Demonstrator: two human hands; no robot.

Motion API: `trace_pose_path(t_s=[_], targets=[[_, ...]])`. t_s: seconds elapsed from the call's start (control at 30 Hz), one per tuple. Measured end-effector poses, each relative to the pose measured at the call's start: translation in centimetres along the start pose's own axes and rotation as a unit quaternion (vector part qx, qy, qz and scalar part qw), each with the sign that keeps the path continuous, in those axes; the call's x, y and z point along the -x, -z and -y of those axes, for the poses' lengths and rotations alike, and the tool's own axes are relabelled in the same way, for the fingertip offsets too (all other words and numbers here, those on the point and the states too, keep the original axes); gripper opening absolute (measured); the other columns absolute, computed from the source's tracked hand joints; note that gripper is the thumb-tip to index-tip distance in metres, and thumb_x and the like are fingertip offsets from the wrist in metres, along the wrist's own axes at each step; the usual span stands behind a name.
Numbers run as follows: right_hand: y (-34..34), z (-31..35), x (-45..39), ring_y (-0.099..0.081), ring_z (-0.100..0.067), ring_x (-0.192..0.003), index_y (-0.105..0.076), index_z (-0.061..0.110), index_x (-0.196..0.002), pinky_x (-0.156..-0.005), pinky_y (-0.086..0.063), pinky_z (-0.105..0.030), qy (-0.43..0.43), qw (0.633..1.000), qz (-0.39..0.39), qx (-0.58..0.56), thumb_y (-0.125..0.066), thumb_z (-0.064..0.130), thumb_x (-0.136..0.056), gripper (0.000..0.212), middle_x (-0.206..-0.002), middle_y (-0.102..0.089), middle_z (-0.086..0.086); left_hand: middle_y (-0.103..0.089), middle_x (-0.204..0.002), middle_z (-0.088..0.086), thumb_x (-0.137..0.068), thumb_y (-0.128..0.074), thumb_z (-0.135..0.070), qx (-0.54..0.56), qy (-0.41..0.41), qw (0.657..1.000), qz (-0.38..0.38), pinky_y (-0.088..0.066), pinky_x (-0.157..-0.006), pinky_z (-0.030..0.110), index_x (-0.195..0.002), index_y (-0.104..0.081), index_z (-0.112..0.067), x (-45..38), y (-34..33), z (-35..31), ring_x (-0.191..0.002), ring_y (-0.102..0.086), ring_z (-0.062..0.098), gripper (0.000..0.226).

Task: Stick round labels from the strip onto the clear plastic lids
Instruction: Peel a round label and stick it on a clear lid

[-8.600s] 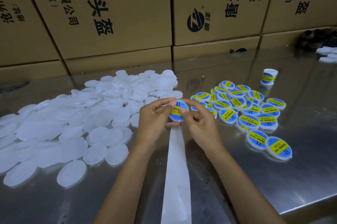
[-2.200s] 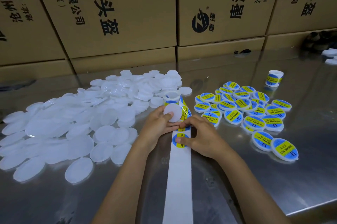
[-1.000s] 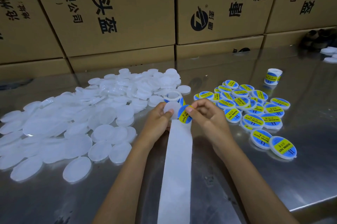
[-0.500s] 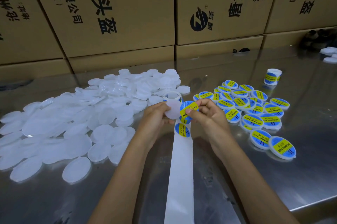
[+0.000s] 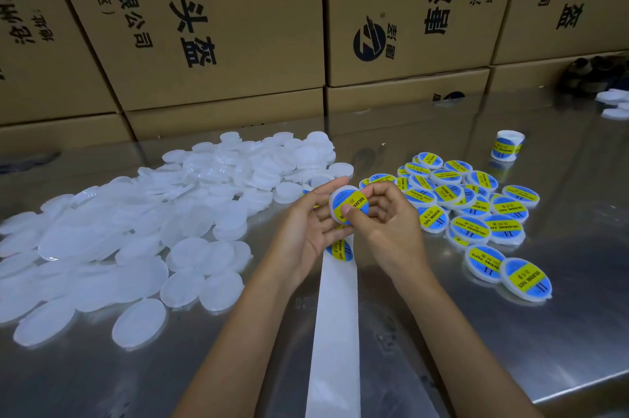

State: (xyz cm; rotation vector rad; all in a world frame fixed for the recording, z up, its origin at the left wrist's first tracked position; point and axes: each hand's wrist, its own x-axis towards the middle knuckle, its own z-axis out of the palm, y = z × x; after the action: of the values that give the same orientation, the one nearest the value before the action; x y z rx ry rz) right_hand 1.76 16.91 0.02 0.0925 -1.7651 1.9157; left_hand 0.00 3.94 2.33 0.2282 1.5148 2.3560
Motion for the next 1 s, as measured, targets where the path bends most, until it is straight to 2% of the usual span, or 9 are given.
trace_pose_path(t_s=[0.23, 0.47, 0.57, 0.67, 0.8, 0.9, 1.0], targets=[[0.1, -0.5, -0.1, -0.064, -0.006, -0.069, -0.057, 0.019, -0.086, -0.064, -0.054, -0.02, 0.009, 1.0, -0.011, 0.007, -0.076, -0.004, -0.079, 0.03, -0.072, -0.066, 0.015, -0.071, -0.122, 0.014, -0.103, -0.039, -0.014, -0.006, -0.005, 1.0, -0.002, -0.061, -0.085, 0.033, -0.125, -0.068, -0.017, 0.1, -0.3, 0.1, -0.112, -0.069, 0.028, 0.036], [0.2, -0.9, -0.1, -0.064, -0.004, -0.069, -0.057, 0.025, -0.085, -0.062, -0.051, -0.016, 0.023, 0.999, -0.022, 0.038, -0.076, 0.0, -0.08, 0.031, -0.075, -0.065, 0.018, -0.071, -0.123, 0.015, -0.103, -0.038, -0.009, -0.039, -0.012, 0.999, -0.006, -0.06, -0.09, 0.035, -0.127, -0.067, -0.016, 0.1, -0.7, 0.2, -0.115, -0.067, 0.03, 0.039], [0.1, -1.1, 0.0, -0.062, -0.005, -0.068, -0.056, 0.03, -0.084, -0.06, -0.049, -0.014, 0.032, 0.997, -0.03, 0.062, -0.077, 0.008, -0.079, 0.031, -0.076, -0.064, 0.018, -0.072, -0.12, 0.015, -0.103, -0.037, -0.006, -0.053, -0.016, 0.998, 0.0, -0.06, -0.09, 0.035, -0.129, -0.066, -0.017, 0.2, -0.7, 0.3, -0.113, -0.068, 0.029, 0.04], [0.2, -1.1, 0.2, -0.057, -0.002, -0.063, -0.054, 0.033, -0.085, -0.058, -0.043, -0.011, 0.05, 0.99, -0.05, 0.119, -0.078, 0.027, -0.073, 0.027, -0.082, -0.061, 0.021, -0.073, -0.119, 0.014, -0.101, -0.04, -0.003, -0.051, -0.023, 0.998, -0.004, -0.06, -0.087, 0.034, -0.127, -0.067, -0.017, 0.3, -0.8, 0.2, -0.106, -0.07, 0.026, 0.04], [0.4, -1.4, 0.1, -0.051, -0.011, -0.075, -0.053, 0.03, -0.102, -0.063, -0.042, -0.014, 0.052, 0.981, -0.068, 0.172, -0.08, 0.043, -0.07, 0.043, -0.094, -0.051, 0.012, -0.075, -0.109, 0.011, -0.095, -0.048, 0.003, 0.002, -0.029, 0.999, -0.019, -0.061, -0.074, 0.032, -0.113, -0.074, -0.018, 0.3, -0.7, 0.1, -0.098, -0.073, 0.027, 0.038], [0.3, -1.3, 0.3, -0.05, -0.006, -0.073, -0.054, 0.031, -0.089, -0.064, -0.043, -0.019, 0.038, 0.978, -0.054, 0.199, -0.072, 0.062, -0.068, 0.042, -0.084, -0.052, 0.017, -0.074, -0.111, 0.015, -0.093, -0.048, 0.005, 0.044, -0.025, 0.999, -0.015, -0.062, -0.08, 0.036, -0.117, -0.072, -0.015, 0.2, -0.6, 0.0, -0.102, -0.073, 0.031, 0.039], [0.5, -1.4, 0.5, -0.046, -0.008, -0.06, -0.048, 0.023, -0.069, -0.057, -0.042, -0.026, 0.053, 0.965, -0.041, 0.255, -0.064, 0.068, -0.075, 0.048, -0.064, -0.05, 0.013, -0.074, -0.114, 0.016, -0.096, -0.045, 0.001, 0.071, -0.026, 0.997, 0.007, -0.06, -0.089, 0.039, -0.123, -0.067, -0.013, 0.2, -0.6, -0.1, -0.102, -0.073, 0.032, 0.038]])
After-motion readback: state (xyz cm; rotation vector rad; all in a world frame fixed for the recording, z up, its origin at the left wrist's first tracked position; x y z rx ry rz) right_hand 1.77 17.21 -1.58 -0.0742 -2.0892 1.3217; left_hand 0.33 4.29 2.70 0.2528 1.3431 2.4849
